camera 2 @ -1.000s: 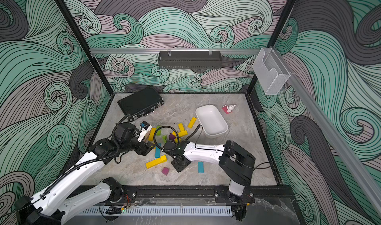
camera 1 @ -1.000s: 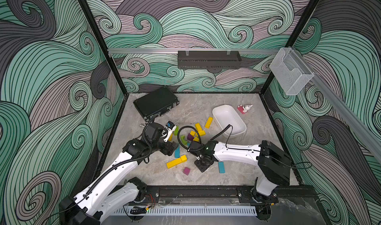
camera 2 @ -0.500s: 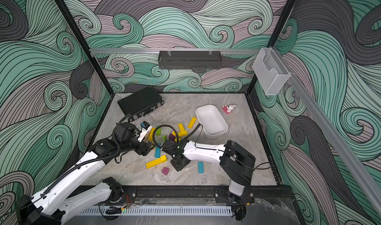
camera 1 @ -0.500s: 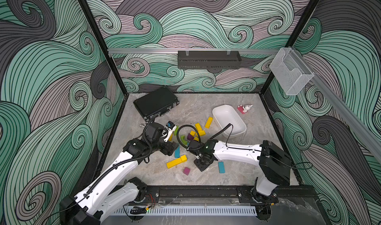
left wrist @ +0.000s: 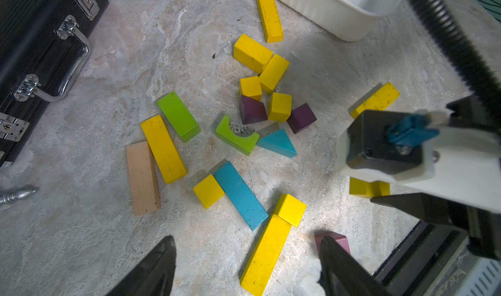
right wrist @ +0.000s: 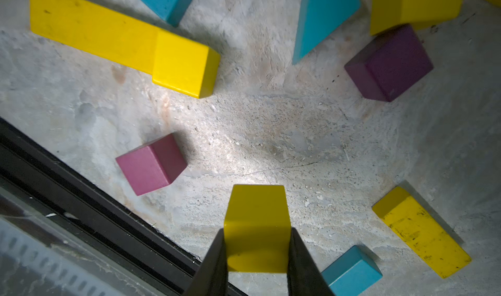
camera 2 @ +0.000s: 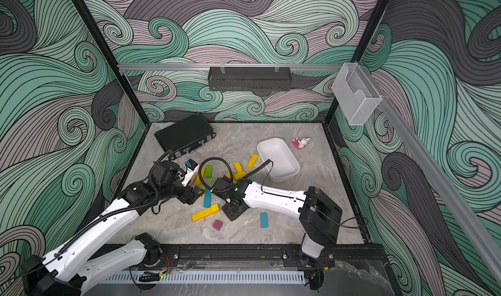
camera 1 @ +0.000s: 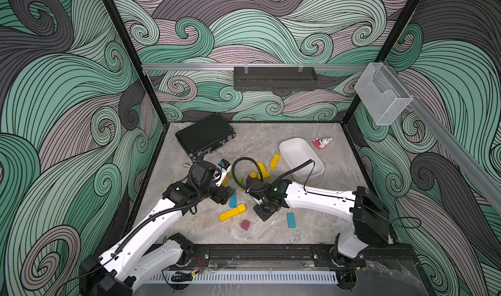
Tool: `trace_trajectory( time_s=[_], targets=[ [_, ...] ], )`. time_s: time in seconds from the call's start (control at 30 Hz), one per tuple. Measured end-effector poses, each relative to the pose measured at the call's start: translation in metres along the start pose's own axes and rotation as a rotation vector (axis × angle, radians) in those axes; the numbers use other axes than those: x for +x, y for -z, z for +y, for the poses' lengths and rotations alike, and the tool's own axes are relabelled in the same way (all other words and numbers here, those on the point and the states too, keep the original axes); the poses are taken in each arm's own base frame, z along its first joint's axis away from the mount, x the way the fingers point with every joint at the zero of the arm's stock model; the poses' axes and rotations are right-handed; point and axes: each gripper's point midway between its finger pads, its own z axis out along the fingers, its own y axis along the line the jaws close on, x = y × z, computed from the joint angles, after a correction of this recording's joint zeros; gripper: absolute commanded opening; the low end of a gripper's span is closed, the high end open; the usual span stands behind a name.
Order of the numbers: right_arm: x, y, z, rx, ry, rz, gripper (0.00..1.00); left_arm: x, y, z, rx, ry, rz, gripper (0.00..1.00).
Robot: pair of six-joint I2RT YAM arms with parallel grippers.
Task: Pick out the yellow building blocks
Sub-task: Pick up the building block from the center of the board.
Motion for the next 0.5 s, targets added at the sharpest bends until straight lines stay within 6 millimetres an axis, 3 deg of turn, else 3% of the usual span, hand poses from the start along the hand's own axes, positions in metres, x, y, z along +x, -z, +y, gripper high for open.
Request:
trace_trajectory(
  time_s=[0.3, 0.5],
  targets=[
    [-0.019, 0.042, -0.028, -0.008, -0.056, -0.087, 0.0, -0.013, 0.0, 0.001, -0.006, 0.019, -0.014, 0.82],
    [-0.025, 0.066, -0.069, 0.008, -0.171, -0.138, 0.0, -0.038, -0.005, 0.001, -0.002, 0.019, -0.047, 0.82]
  ],
)
